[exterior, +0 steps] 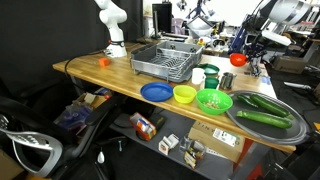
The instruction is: Pour the contents in the orange bowl into the yellow bowl, place the orange bowl on the dark blue plate
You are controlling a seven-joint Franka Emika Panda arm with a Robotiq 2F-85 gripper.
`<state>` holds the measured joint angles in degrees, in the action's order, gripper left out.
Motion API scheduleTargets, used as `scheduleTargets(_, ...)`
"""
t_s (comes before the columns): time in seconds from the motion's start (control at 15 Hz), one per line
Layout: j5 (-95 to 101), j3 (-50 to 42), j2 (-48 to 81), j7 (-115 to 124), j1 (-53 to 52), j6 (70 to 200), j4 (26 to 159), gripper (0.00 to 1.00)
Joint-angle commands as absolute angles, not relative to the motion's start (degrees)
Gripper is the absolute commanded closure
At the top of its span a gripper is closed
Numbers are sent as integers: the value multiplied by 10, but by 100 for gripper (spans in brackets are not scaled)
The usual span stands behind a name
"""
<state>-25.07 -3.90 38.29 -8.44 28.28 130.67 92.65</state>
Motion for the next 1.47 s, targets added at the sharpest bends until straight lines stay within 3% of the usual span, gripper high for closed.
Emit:
scheduleTargets(0.0, -226, -55, 304, -100, 258, 1323, 1009, 98)
scheduleTargets(0.8, -107, -61, 106, -126, 150, 1319, 1163, 98)
scheduleTargets(1.4, 41, -41, 163, 2, 32, 1285, 1095, 98)
